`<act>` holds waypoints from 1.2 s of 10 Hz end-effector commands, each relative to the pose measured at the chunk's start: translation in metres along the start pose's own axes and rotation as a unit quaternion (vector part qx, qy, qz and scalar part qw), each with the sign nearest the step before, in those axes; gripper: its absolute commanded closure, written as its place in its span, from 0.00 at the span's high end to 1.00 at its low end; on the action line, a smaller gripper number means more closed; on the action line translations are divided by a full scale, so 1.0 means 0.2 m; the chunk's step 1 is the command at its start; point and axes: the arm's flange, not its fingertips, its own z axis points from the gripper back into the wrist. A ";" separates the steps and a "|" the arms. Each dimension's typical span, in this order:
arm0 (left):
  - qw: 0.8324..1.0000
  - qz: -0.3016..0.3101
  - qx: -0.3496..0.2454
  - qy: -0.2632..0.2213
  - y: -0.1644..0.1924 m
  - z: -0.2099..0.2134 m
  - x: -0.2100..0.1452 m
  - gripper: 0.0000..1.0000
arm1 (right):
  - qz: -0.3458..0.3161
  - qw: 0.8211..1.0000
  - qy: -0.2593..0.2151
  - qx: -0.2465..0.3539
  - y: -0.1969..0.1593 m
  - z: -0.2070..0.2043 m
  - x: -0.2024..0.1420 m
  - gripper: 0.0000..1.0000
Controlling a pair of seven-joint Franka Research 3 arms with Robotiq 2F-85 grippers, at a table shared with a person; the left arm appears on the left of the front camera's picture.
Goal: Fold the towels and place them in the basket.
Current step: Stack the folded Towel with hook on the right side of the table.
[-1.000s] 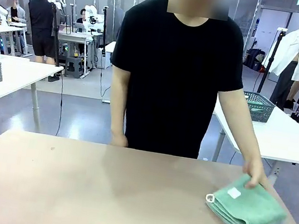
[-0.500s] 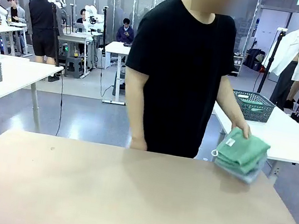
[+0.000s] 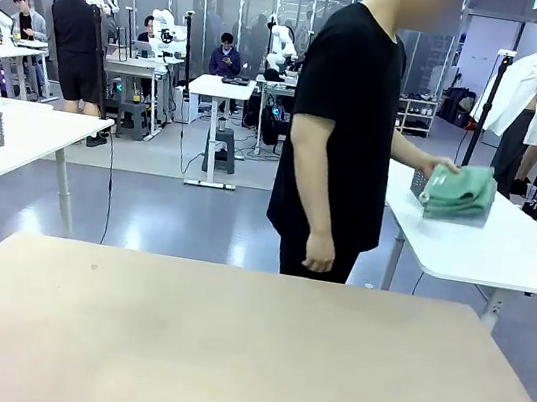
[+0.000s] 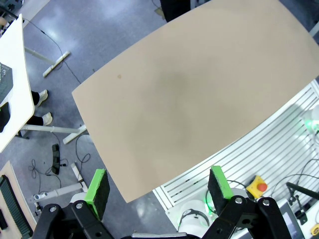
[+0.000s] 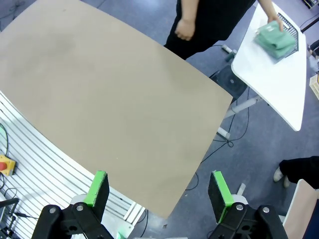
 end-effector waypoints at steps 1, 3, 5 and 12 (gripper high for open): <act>1.000 -0.001 0.003 0.001 0.00 0.01 0.00 1.00 | 0.002 1.000 -0.002 -0.001 0.00 0.00 0.00 1.00; 1.000 -0.001 0.003 0.001 0.00 0.01 0.00 1.00 | 0.002 1.000 -0.002 -0.001 0.00 0.00 0.00 1.00; 1.000 -0.001 0.003 0.001 0.00 0.01 0.00 1.00 | 0.002 1.000 -0.002 -0.001 0.00 0.00 0.00 1.00; 1.000 -0.001 0.003 0.001 0.00 0.01 0.00 1.00 | 0.002 1.000 -0.002 -0.001 0.00 0.00 0.00 1.00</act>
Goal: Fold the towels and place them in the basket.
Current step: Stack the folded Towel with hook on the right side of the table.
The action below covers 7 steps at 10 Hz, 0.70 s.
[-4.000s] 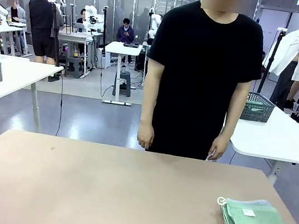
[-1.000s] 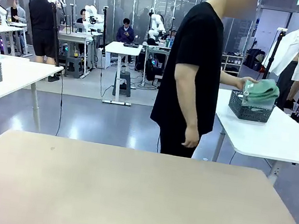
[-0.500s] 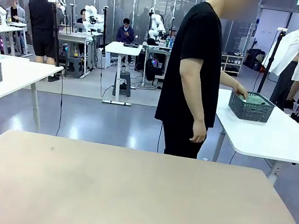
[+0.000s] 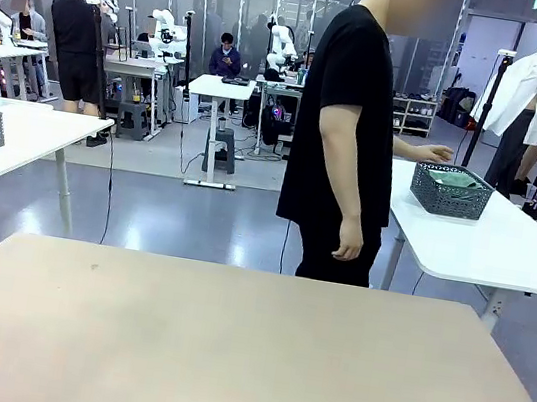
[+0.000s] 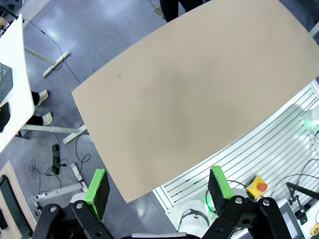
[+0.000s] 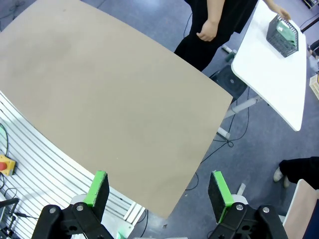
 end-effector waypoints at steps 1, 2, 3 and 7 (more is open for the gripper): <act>1.000 -0.001 0.003 0.001 0.00 0.01 0.00 1.00 | 0.002 1.000 -0.002 -0.001 0.00 0.00 0.00 1.00; 1.000 -0.001 0.003 0.001 0.00 0.01 0.00 1.00 | 0.002 1.000 -0.002 -0.001 0.00 0.00 0.00 1.00; 1.000 -0.001 0.003 0.001 0.00 0.01 0.00 1.00 | 0.002 1.000 -0.002 -0.001 0.00 0.00 0.00 1.00; 1.000 -0.001 0.003 0.001 0.00 0.01 0.00 1.00 | 0.002 1.000 -0.002 -0.001 0.00 0.00 0.00 1.00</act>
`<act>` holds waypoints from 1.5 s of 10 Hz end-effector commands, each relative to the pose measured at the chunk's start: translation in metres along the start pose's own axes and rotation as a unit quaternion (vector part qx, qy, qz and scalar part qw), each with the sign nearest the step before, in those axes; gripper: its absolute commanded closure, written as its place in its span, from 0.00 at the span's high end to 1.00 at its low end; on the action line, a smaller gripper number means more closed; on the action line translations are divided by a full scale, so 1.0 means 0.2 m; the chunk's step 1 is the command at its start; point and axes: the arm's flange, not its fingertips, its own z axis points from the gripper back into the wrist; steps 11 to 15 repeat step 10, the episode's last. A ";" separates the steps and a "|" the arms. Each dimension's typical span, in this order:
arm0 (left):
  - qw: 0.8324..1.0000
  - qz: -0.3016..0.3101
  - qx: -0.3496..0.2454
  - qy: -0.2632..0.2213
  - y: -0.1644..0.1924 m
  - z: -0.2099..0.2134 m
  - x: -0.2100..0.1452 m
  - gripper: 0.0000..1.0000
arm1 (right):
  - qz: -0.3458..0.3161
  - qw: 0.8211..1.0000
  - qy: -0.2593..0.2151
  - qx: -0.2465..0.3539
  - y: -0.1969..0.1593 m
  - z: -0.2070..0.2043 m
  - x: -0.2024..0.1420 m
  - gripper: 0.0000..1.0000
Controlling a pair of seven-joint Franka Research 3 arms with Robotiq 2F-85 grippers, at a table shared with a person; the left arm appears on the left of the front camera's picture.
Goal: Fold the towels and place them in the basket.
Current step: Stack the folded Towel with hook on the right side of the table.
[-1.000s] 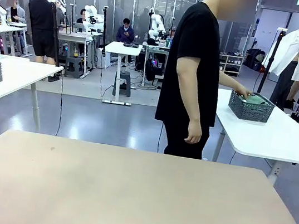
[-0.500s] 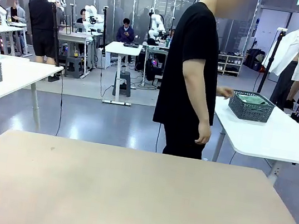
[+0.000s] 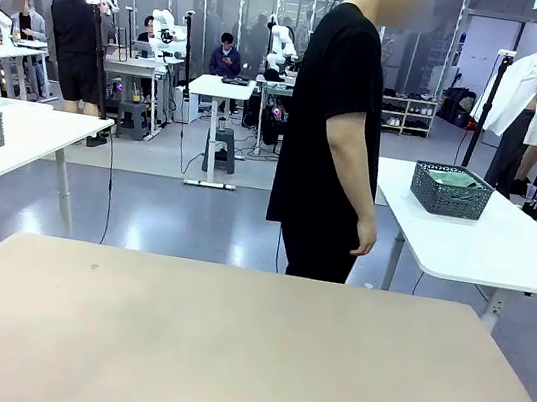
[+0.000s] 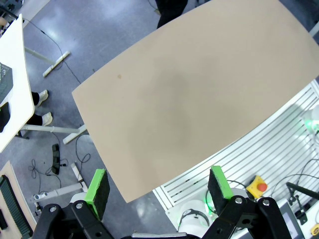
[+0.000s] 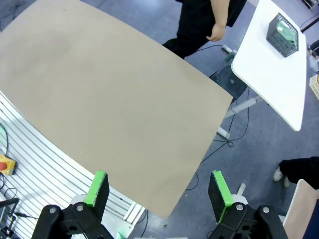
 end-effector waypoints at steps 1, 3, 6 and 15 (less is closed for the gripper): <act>1.000 -0.001 0.003 0.001 0.00 0.01 0.00 1.00 | 0.002 1.000 -0.002 -0.001 0.00 0.00 0.00 1.00; 1.000 -0.001 0.003 0.001 0.00 0.01 0.00 1.00 | 0.002 1.000 -0.002 -0.001 0.00 0.00 0.00 1.00; 1.000 -0.001 0.003 0.001 0.00 0.01 0.00 1.00 | 0.002 1.000 -0.002 -0.001 0.00 0.00 0.00 1.00; 1.000 -0.001 0.003 0.001 0.00 0.01 0.00 1.00 | 0.002 1.000 -0.002 -0.001 0.00 0.00 0.00 1.00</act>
